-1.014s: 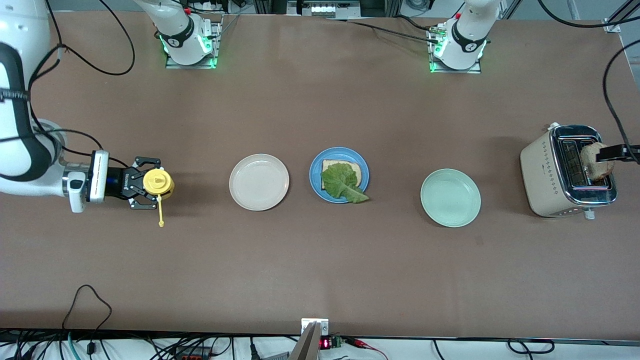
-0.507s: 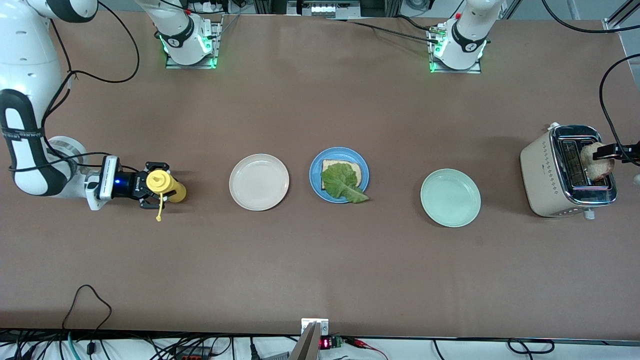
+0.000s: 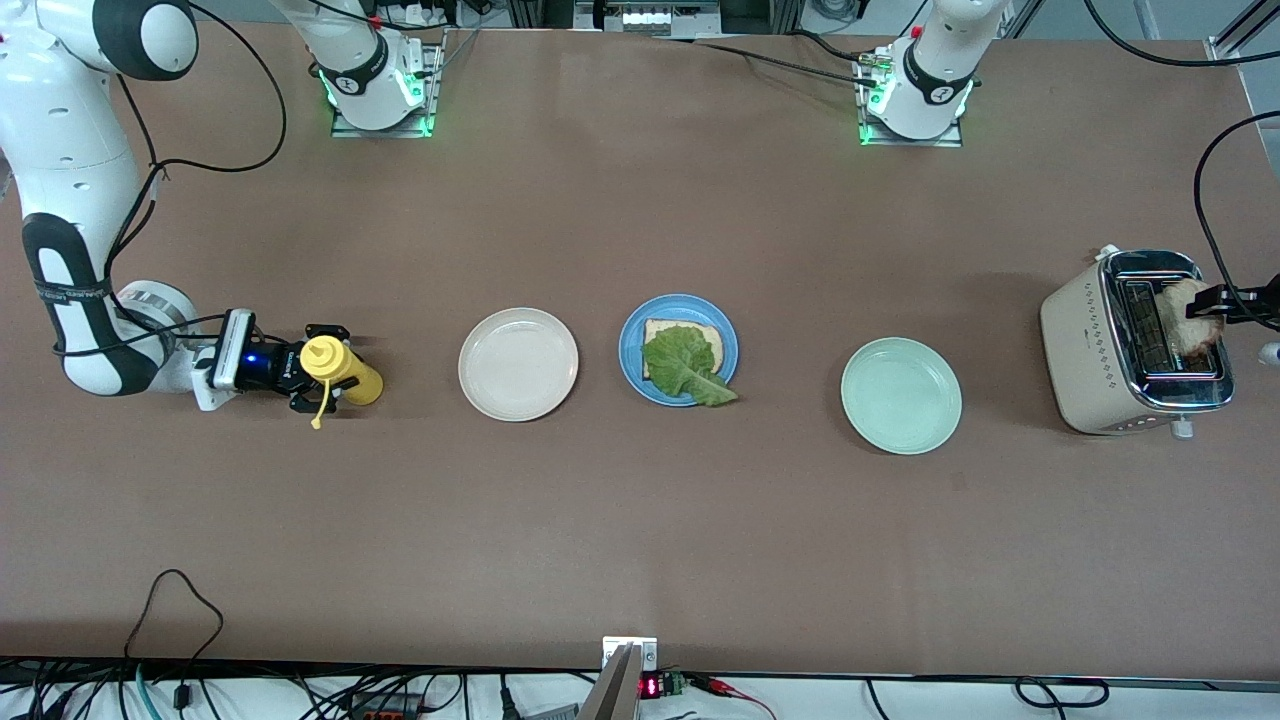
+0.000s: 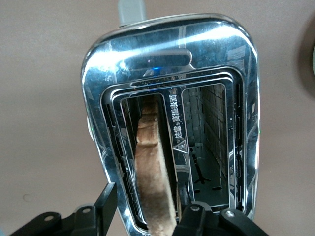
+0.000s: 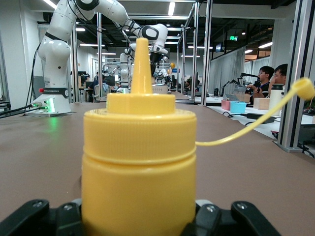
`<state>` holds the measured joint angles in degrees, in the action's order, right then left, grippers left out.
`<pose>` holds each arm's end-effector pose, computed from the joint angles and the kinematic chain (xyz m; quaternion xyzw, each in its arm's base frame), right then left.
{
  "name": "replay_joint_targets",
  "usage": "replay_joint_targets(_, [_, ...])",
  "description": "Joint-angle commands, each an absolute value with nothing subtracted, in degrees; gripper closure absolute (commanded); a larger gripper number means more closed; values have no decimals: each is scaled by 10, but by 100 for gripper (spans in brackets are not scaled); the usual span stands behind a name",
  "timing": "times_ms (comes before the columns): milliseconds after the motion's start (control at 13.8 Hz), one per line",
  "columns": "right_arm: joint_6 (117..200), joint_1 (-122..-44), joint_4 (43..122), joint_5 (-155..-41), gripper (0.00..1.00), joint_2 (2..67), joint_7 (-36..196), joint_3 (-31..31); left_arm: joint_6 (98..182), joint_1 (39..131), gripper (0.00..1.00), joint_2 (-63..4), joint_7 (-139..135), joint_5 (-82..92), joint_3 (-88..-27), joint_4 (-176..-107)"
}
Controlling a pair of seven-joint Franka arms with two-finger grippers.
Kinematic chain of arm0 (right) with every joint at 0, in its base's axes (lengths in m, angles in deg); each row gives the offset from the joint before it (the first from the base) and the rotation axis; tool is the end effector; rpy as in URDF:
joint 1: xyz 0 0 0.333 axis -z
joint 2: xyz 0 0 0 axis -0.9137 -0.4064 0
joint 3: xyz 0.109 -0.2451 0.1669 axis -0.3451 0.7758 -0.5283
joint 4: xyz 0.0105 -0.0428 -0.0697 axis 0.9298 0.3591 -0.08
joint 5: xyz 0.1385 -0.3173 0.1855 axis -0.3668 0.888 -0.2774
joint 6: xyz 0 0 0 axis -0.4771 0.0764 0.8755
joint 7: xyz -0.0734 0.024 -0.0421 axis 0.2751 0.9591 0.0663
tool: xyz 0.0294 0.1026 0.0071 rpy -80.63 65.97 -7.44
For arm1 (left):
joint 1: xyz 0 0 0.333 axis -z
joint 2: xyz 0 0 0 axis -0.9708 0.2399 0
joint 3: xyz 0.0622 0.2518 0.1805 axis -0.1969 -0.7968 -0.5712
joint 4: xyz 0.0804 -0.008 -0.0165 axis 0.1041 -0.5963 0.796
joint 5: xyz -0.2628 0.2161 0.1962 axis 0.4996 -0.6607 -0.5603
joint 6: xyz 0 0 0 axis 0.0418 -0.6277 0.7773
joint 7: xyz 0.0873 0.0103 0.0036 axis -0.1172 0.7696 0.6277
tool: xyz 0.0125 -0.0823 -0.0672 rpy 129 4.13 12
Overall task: Make sandwich in blue plate with both arms
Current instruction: 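Set down the mustard with the right gripper while the left grasps toast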
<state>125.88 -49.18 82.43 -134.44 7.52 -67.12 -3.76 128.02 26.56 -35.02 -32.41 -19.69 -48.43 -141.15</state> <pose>0.5807 -0.0750 0.1008 -0.5087 -0.5216 -0.4915 0.4770 0.5548 0.2740 0.3778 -0.9912 0.0618 0.1167 0.0002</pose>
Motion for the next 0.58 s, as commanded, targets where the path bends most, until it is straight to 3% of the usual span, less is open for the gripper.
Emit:
replay_joint_targets(0, [1258, -481, 810, -1347, 5, 62, -684, -44, 1292, 259, 46, -361, -335, -204, -480, -1426])
replay_joint_targets(72, [1259, -478, 809, -1341, 0, 63, -684, -44, 1293, 260, 55, -361, -335, -204, -480, -1426])
replay_joint_targets(290, [1259, -471, 793, -1314, 0, 66, -681, -32, 1291, 262, 95, -360, -331, -204, -480, -1426])
replay_joint_targets(362, [1259, -470, 791, -1303, 0, 69, -679, -24, 1290, 262, 99, -361, -330, -204, -479, -1424])
replay_joint_targets(507, [1259, -470, 781, -1285, 0, 76, -667, -2, 1287, 265, 99, -365, -333, -204, -473, -1418])
